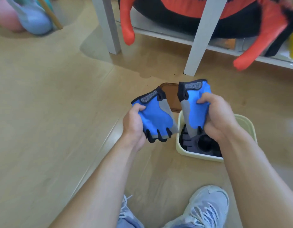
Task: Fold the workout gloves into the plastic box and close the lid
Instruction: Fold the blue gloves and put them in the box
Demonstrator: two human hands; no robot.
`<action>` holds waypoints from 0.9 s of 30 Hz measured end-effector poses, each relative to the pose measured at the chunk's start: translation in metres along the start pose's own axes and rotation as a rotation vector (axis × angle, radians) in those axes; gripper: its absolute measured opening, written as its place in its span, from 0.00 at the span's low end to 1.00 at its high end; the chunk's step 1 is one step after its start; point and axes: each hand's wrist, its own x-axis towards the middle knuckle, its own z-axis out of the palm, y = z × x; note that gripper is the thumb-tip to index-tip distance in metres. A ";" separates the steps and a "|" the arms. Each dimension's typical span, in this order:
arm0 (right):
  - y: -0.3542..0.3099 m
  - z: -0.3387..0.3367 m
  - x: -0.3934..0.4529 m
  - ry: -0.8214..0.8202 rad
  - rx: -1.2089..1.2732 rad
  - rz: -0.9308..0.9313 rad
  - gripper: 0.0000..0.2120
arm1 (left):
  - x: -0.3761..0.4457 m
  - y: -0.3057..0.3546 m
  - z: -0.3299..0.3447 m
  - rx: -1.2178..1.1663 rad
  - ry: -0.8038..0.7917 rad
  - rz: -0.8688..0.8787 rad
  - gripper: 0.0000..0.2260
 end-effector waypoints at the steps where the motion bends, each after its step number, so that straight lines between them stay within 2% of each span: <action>1: 0.003 0.002 -0.002 -0.060 -0.028 0.047 0.13 | 0.000 0.000 0.001 0.030 -0.022 -0.005 0.07; 4: 0.015 0.017 -0.015 -0.257 -0.117 0.140 0.14 | -0.001 -0.002 0.009 0.128 -0.077 0.002 0.10; 6: 0.024 0.026 -0.019 -0.337 -0.191 0.108 0.14 | 0.000 -0.007 0.014 0.182 -0.078 0.029 0.08; 7: 0.028 0.030 -0.020 -0.345 -0.221 0.087 0.14 | 0.001 -0.009 0.015 0.202 -0.046 0.040 0.14; 9: 0.034 0.034 -0.019 -0.294 -0.291 0.042 0.13 | 0.002 -0.012 0.014 0.249 0.042 0.107 0.19; 11: 0.036 0.035 -0.018 -0.211 -0.385 0.002 0.11 | 0.001 -0.012 0.012 0.278 0.080 0.175 0.14; 12: 0.037 0.034 -0.019 -0.179 -0.416 -0.012 0.10 | -0.001 -0.012 0.012 0.279 0.064 0.168 0.10; 13: 0.036 0.034 -0.019 -0.156 -0.428 -0.025 0.08 | -0.005 -0.009 0.013 0.244 0.023 0.120 0.11; 16: 0.032 0.034 -0.022 -0.114 -0.443 -0.074 0.06 | -0.009 -0.007 0.015 0.138 -0.117 -0.007 0.22; 19: 0.028 0.033 -0.023 -0.097 -0.462 -0.078 0.06 | -0.008 -0.007 0.014 0.093 -0.089 -0.018 0.20; 22: 0.026 0.030 -0.021 -0.041 -0.441 -0.042 0.07 | -0.001 -0.010 0.010 -0.004 -0.001 0.001 0.18; 27: 0.019 0.021 -0.013 0.186 -0.224 -0.072 0.08 | 0.006 -0.007 0.004 -0.113 0.048 -0.021 0.19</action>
